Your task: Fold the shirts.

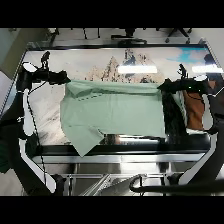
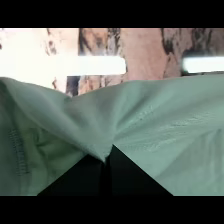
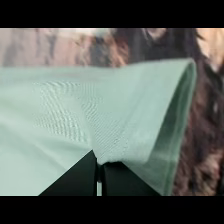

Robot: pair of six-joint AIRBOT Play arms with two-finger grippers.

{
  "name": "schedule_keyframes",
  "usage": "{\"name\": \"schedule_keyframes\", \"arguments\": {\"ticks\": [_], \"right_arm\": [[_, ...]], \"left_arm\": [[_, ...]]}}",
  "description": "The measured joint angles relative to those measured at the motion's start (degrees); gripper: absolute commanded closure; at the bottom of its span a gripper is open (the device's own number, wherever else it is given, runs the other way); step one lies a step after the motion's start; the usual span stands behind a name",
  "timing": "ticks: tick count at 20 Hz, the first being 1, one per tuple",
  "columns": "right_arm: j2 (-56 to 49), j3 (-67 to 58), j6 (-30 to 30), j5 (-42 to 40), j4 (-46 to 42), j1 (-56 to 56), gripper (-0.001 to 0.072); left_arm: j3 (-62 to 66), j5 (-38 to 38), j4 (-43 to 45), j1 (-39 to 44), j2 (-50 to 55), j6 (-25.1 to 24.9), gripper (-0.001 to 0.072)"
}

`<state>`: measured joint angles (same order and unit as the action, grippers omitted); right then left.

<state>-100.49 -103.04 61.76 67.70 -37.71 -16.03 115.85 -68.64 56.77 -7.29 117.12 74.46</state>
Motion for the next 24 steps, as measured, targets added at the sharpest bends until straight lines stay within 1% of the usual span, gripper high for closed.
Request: {"name": "schedule_keyframes", "arguments": {"ticks": [3,7,8,9,10,11,13,16,19,20,21,23,24], "right_arm": [[-0.17,-0.31,1.38,0.11,-4.72,1.42,0.0695],[-0.26,-0.46,1.97,-1.07,-7.41,3.21,0.0692],[-0.26,-0.48,2.14,-1.29,-7.65,3.52,0.0664],[-0.24,-0.48,2.36,-1.46,-7.98,3.74,0.0563],[-0.13,-0.5,2.6,-1.44,-8.28,3.98,0.0467],[0.22,-0.57,2.64,-1.36,-8.41,4.09,0.0402],[1.77,-0.74,2.8,-0.15,-8.61,4.0,0.0324],[5.92,-0.79,3.98,3.43,-10.32,2.16,0.033],[10.69,1.05,5.81,10.19,-14.08,-0.5,0.0331],[12.11,2.43,6.1,12.28,-15.06,-1.16,0.0331],[14.14,4.96,6.43,14.19,-15.89,-1.9,0.0331],[18.25,11.67,6.67,16.17,-17.09,-3.06,0.0333],[20.39,15.67,6.67,16.37,-17.81,-3.67,0.0356]], "left_arm": [[-0.11,-0.42,6.67,0.98,0.24,0.85,0.0682],[-0.15,-1.92,10.8,1.68,2.1,1.64,0.0681],[-0.15,-2.51,11.41,1.86,2.64,1.7,0.0655],[-0.15,-3.1,11.65,2.03,3.08,1.86,0.0424],[-0.15,-3.72,12.0,2.16,3.34,1.9,0.0142],[-0.15,-4.39,12.07,2.23,3.37,2.12,0.0088],[-0.17,-5.27,12.39,1.92,2.51,2.67,0.0088],[-0.15,-7.45,12.41,-0.22,-1.01,4.68,0.0088],[-2.01,-13.77,12.33,-3.28,-5.66,6.91,0.0091],[-4.44,-16.57,12.26,-4.15,-7.72,7.61,0.0115],[-7.98,-18.47,12.28,-4.79,-10.12,8.0,0.0115],[-18.25,-20.04,12.2,-5.49,-16.04,8.28,0.0115],[-24.35,-19.98,12.17,-5.7,-19.12,8.28,0.0115]]}}
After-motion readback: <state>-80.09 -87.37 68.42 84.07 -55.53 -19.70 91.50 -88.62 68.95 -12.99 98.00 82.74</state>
